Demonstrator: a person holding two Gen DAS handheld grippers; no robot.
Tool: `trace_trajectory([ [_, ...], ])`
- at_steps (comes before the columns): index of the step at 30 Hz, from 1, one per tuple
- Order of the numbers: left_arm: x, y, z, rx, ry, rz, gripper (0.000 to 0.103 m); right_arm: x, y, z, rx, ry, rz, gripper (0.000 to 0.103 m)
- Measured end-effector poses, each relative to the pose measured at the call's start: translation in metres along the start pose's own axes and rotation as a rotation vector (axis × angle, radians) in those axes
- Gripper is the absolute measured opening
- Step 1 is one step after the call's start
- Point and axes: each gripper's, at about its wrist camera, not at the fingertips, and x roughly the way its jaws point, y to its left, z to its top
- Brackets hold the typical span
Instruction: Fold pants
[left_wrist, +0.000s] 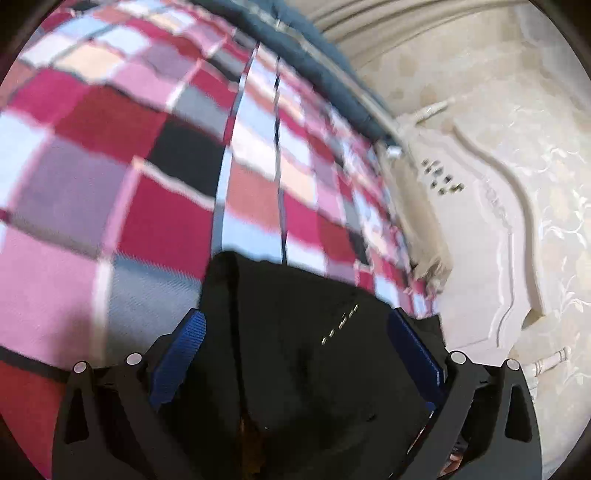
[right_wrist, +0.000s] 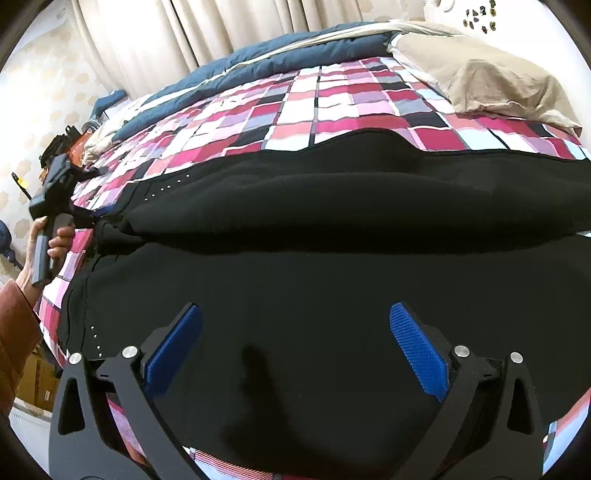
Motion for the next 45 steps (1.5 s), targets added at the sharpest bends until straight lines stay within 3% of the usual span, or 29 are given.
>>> trace_trajectory([
  [3,-0.004,0.021,0.003,-0.030,0.028,0.041,0.098,0.001,-0.004,0.003,0.012,-0.005,0.019,0.101],
  [6,0.003,0.016,0.005,0.020,0.054,0.043,0.098,0.006,-0.007,0.006,0.029,0.003,0.037,0.101],
  [12,0.045,-0.009,0.005,0.057,0.171,-0.074,0.098,0.013,-0.008,0.012,0.075,0.027,0.121,0.101],
  [18,0.047,-0.002,0.003,0.038,0.164,-0.095,0.098,0.010,-0.009,0.027,0.047,0.033,0.184,0.101],
  [23,0.054,-0.016,-0.001,0.131,0.209,0.001,0.098,0.008,-0.015,0.066,-0.025,0.012,0.224,0.101],
  [26,0.055,-0.022,0.003,0.136,0.205,0.033,0.097,0.010,-0.019,0.101,-0.092,-0.011,0.238,0.101],
  [28,0.056,-0.019,0.006,0.123,0.192,0.041,0.084,0.022,-0.021,0.128,-0.167,0.009,0.257,0.101],
  [30,0.060,-0.013,0.008,0.106,0.207,0.067,0.040,0.037,-0.023,0.146,-0.238,0.040,0.234,0.101],
  [35,0.061,0.001,0.013,0.061,0.228,0.050,0.032,0.089,-0.044,0.176,-0.318,0.190,0.208,0.100],
  [36,0.061,0.000,0.013,0.065,0.229,0.052,0.032,0.097,-0.047,0.178,-0.316,0.217,0.214,0.095],
  [38,0.061,-0.002,0.014,0.078,0.235,0.064,0.032,0.115,-0.052,0.179,-0.325,0.293,0.229,0.071],
  [39,0.061,-0.003,0.014,0.082,0.234,0.068,0.032,0.121,-0.051,0.177,-0.331,0.328,0.239,0.046],
  [40,0.061,-0.005,0.014,0.089,0.231,0.071,0.031,0.127,-0.051,0.174,-0.335,0.366,0.250,0.029],
  [42,0.060,-0.007,0.014,0.101,0.228,0.077,0.031,0.135,-0.048,0.169,-0.353,0.413,0.251,0.022],
  [43,0.059,-0.008,0.014,0.106,0.225,0.079,0.031,0.133,-0.046,0.169,-0.355,0.411,0.259,0.009],
  [45,0.056,-0.011,0.014,0.117,0.210,0.070,0.031,0.122,-0.042,0.171,-0.353,0.383,0.272,0.008],
])
